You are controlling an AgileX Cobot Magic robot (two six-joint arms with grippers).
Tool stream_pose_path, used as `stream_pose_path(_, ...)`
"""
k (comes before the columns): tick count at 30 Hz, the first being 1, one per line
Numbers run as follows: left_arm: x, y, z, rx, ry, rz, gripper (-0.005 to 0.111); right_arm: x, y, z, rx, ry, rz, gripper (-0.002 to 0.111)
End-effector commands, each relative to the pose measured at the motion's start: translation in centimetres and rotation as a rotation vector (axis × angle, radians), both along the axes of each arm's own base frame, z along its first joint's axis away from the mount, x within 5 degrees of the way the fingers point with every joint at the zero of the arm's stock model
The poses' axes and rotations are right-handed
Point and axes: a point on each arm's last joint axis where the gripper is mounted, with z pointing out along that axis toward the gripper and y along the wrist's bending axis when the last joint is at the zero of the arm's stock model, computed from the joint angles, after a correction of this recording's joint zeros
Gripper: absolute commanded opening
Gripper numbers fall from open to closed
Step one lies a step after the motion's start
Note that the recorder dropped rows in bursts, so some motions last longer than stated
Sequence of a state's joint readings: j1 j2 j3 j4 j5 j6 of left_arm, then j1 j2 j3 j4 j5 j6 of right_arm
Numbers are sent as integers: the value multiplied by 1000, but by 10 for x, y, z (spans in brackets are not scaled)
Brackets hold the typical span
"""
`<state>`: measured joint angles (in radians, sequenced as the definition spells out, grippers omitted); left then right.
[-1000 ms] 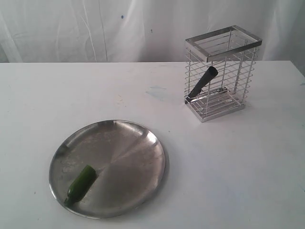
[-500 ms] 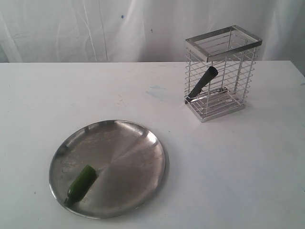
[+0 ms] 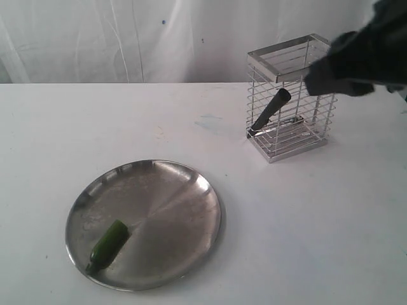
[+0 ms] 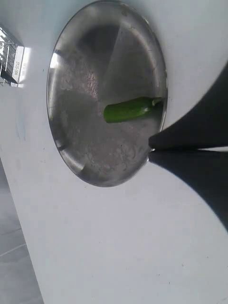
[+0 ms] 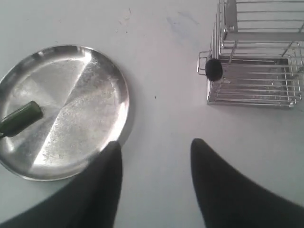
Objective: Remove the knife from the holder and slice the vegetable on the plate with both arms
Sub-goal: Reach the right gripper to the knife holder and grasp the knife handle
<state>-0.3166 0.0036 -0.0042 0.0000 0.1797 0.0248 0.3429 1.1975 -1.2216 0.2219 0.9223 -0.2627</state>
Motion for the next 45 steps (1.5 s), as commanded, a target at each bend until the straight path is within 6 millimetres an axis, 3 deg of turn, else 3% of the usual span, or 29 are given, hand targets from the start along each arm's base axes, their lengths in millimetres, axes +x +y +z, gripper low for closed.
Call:
stream_pose_path(1, 0, 0, -2, 2, 7, -9, 0, 50, 16, -11, -62, 77, 28, 50)
stream_pose_path(7, 0, 0, -2, 2, 7, -9, 0, 96, 26, -41, -166, 140, 26, 50)
stream_pose_path(13, 0, 0, -2, 2, 7, -9, 0, 114, 25, -59, -255, 136, 10, 50)
stream_pose_path(27, 0, 0, -2, 2, 7, -9, 0, 138, 33, -91, -256, 147, 7, 50)
stream_pose_path(45, 0, 0, -2, 2, 7, -9, 0, 150, 36, -104, -268, 123, 5, 50)
